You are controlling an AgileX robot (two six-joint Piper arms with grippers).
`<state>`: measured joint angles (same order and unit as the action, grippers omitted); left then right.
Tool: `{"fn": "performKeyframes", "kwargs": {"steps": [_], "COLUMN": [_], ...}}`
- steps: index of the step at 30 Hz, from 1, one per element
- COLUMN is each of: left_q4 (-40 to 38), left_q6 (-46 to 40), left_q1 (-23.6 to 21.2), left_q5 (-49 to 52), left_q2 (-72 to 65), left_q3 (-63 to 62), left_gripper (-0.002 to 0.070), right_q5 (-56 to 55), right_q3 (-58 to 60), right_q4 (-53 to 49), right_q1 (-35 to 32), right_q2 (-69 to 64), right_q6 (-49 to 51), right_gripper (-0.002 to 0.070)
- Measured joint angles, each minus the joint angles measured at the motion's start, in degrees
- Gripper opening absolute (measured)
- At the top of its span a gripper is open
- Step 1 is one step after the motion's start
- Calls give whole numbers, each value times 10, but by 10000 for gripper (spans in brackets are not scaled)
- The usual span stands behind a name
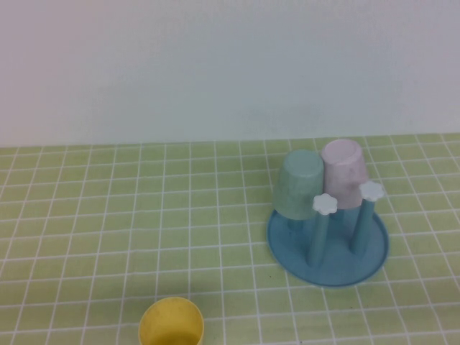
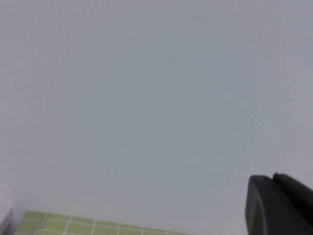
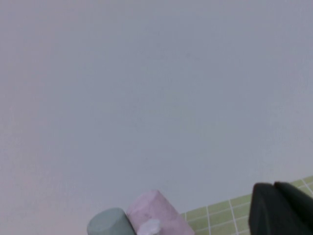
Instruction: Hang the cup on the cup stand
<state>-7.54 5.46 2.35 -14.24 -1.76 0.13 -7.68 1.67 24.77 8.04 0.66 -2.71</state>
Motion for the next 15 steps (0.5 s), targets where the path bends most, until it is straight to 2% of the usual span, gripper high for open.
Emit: {"fn": "performKeyframes", "kwargs": {"steps": [3,4,6,7,9,12,15], "left_q4": [0,-3,-2,-2,13,99,224], "left_q6": [0,2,56,45,115,176,264], "left_q1": [0,-1,-1,0,0,0,0], "left_q5": [-2,-44,-74,-60,-84,-99,-50], "left_q2": [0,-3,-3,0,0,0,0], "left_q3": [0,16,16,0,0,0,-31], "left_gripper": [-2,0,-2,0,0,0,0], "right_q5": [-7,-10,-15,-20,-28,-22,-18], "right_q3": [0,0,0,0,0,-9,-50], "right_q4": [4,4,0,-5,-16,-21,-25], "right_q1": [0,0,0,0,0,0,0], "right_q2": [0,0,0,0,0,0,0], "right_q6": [0,0,-1,-1,1,2,4], "right_gripper": [-1,-1,-1,-1,-1,-1,-1]}}
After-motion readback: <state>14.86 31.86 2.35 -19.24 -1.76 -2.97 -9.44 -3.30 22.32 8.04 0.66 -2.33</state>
